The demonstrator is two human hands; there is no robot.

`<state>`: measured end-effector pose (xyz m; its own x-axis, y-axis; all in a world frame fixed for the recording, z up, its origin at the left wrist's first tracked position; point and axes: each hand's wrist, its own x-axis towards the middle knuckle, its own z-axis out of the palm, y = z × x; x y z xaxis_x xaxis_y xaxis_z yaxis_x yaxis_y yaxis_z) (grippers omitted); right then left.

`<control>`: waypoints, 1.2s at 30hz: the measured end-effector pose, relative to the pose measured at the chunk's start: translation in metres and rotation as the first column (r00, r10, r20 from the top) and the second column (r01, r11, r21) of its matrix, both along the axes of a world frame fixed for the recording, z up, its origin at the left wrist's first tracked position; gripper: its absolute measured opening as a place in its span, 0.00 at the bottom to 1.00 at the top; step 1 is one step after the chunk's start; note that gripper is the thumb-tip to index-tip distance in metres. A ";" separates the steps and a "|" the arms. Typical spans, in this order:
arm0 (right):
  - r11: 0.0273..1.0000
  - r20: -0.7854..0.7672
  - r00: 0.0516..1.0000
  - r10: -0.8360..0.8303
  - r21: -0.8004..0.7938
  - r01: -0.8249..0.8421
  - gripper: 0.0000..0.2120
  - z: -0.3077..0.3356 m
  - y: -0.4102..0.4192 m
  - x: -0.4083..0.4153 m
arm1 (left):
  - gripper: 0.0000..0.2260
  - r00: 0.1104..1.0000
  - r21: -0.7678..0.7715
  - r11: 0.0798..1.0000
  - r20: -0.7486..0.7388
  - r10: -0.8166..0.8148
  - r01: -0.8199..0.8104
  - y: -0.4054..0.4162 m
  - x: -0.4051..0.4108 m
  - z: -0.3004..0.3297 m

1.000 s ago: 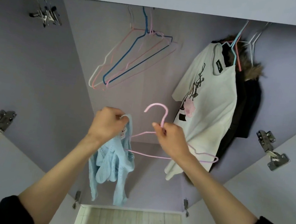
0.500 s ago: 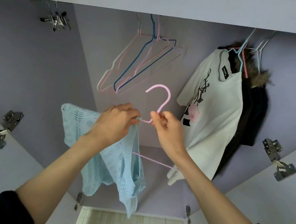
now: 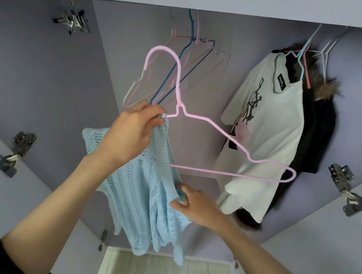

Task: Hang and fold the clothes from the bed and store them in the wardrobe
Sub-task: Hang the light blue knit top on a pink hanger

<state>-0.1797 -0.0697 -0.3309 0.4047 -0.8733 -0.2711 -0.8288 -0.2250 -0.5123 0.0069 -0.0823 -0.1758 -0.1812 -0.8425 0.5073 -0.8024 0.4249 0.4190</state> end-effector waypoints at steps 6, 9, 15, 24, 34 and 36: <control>0.984 -0.387 0.909 0.156 0.140 -0.110 0.20 -0.021 -0.019 -0.038 | 0.08 0.998 0.004 0.999 -0.024 0.049 -0.049 0.011 0.022 0.009; 0.992 -0.396 0.918 0.020 0.120 0.031 0.14 -0.014 -0.026 -0.077 | 0.08 0.990 0.018 0.990 -0.017 0.139 -0.138 0.014 0.043 0.007; 0.986 -0.040 0.986 0.163 0.036 -0.162 0.27 0.007 -0.025 -0.010 | 0.08 0.997 0.013 0.997 -0.010 0.076 -0.076 0.015 0.035 0.009; 0.928 -0.304 0.881 0.363 0.202 -0.312 0.26 -0.016 -0.026 0.042 | 0.07 0.994 -0.090 0.994 -0.090 0.054 -0.062 0.021 0.036 0.034; 0.999 -0.309 0.951 0.029 -0.005 -0.033 0.10 0.006 -0.051 -0.079 | 0.08 0.962 0.089 0.959 0.070 0.263 -0.268 0.016 0.085 -0.014; 0.996 -0.279 0.960 -0.006 -0.084 -0.018 0.11 0.018 -0.057 -0.095 | 0.08 0.955 0.115 0.951 0.119 0.273 -0.286 0.013 0.087 -0.025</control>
